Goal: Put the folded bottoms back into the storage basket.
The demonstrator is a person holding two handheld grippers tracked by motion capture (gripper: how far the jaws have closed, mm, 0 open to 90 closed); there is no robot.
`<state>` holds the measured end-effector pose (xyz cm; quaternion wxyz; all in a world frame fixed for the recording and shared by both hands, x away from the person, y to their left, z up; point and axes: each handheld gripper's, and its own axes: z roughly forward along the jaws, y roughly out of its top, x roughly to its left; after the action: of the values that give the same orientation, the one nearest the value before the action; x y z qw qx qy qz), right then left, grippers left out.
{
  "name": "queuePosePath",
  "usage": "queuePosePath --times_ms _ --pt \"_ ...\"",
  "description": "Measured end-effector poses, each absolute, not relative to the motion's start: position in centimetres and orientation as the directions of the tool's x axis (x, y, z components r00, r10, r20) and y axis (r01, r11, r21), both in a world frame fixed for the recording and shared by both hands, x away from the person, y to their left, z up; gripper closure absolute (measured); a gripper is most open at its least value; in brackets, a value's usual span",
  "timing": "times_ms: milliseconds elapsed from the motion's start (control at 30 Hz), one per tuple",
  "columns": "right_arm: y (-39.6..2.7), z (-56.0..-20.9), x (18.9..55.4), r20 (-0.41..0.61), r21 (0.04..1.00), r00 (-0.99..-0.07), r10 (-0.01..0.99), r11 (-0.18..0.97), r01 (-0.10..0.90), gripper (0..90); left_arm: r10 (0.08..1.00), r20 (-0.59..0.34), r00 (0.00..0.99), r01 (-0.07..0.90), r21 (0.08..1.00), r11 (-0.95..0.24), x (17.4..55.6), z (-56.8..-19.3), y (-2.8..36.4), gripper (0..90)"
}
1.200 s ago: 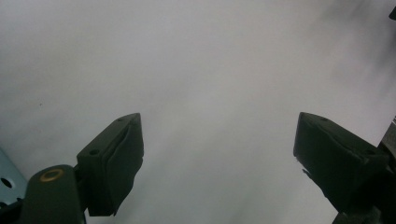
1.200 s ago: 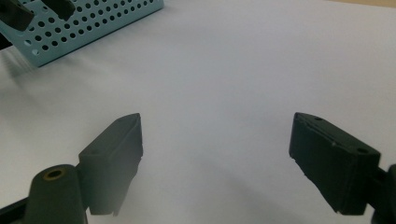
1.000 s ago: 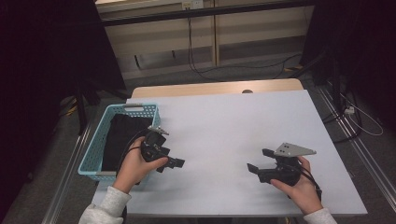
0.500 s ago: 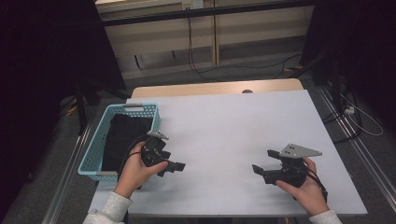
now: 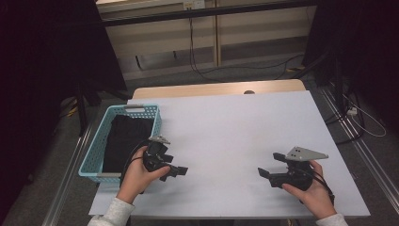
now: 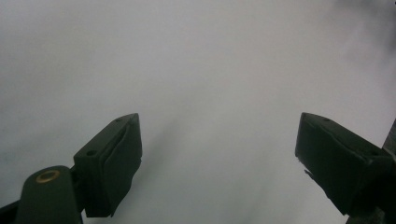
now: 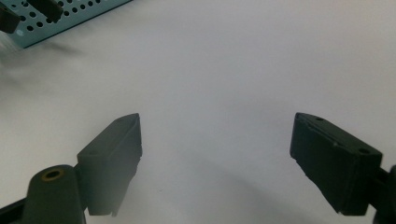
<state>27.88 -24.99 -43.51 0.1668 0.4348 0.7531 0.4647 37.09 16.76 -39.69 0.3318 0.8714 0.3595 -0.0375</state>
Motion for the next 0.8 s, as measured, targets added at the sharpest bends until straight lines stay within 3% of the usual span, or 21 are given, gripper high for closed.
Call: queuePosePath --times_ms 800 --pt "-26.0 -44.0 27.2 0.135 0.832 -0.567 0.812 0.218 0.510 16.8 0.596 -0.318 0.738 0.651 0.571 -0.501 36.0 -40.7 17.6 14.8"
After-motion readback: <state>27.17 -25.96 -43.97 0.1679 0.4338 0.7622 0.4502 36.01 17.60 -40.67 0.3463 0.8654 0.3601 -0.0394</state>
